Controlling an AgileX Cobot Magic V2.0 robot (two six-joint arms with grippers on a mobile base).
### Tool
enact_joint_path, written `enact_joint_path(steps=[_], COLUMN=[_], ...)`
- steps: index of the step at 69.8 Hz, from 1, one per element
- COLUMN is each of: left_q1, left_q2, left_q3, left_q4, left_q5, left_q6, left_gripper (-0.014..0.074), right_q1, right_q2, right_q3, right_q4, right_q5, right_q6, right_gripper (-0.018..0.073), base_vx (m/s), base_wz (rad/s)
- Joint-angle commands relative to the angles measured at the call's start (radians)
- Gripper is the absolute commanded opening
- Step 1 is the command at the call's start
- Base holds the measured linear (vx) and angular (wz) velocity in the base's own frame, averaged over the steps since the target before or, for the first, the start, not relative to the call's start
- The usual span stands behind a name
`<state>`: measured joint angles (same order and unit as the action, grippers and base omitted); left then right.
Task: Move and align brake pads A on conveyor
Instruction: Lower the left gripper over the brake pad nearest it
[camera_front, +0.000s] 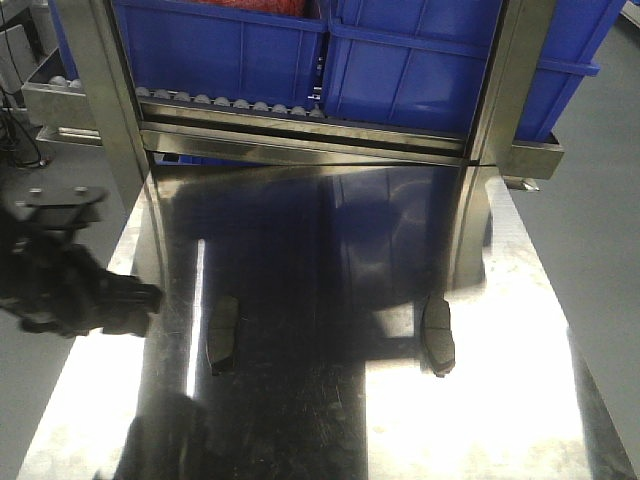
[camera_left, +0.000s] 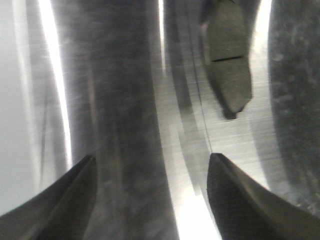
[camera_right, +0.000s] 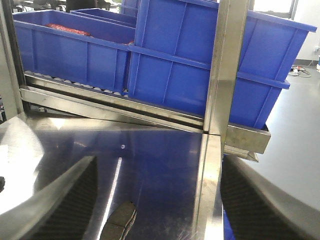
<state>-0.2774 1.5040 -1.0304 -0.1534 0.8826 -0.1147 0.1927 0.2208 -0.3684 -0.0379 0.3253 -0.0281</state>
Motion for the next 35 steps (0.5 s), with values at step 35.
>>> enact_joint_path(steps=[35], left_q1=[-0.215], left_q2=[0.335], left_q3=[-0.385], left_q4=[0.171], left_q5=[0.044], left_q6=[-0.258], left_gripper=[0.0447], right_q1=[0.0], right_q2=[0.012], right_q3=[-0.025], right_q4=[-0.007], right_q5=[-0.077], right_q6=[-0.01], right_gripper=[0.0508], base_vx=[0.0], base_wz=[0.0])
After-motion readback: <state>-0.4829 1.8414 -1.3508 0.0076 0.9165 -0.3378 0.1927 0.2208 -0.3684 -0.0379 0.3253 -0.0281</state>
